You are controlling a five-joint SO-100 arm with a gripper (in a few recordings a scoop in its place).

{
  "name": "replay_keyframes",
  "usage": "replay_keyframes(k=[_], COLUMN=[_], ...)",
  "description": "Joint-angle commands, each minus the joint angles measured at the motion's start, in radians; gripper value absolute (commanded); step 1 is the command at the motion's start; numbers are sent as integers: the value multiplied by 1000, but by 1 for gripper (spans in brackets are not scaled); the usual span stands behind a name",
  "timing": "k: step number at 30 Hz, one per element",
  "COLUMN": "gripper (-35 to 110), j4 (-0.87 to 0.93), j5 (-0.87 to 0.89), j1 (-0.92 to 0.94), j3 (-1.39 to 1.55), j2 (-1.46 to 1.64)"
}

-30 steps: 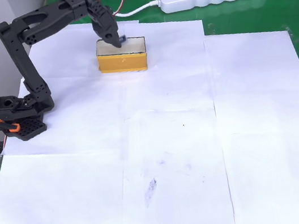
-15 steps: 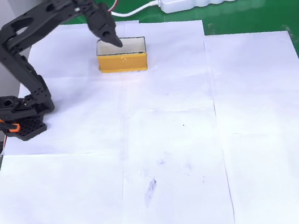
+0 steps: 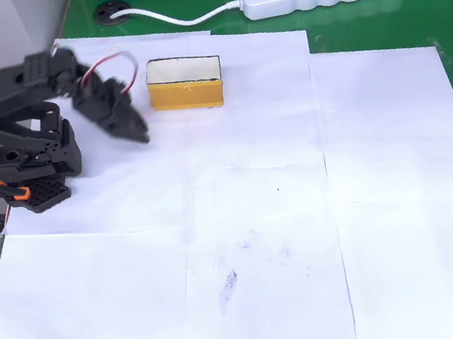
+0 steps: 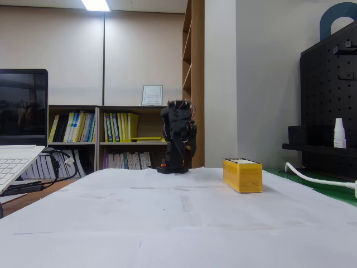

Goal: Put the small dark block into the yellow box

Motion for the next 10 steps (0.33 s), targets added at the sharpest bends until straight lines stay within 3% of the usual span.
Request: replay_keyframes(k=[1,10], gripper=[0,0], j4=[28,276], j5=[-5,-48], j1=[2,20], j3=[-120,-224], j2=[-163,-278])
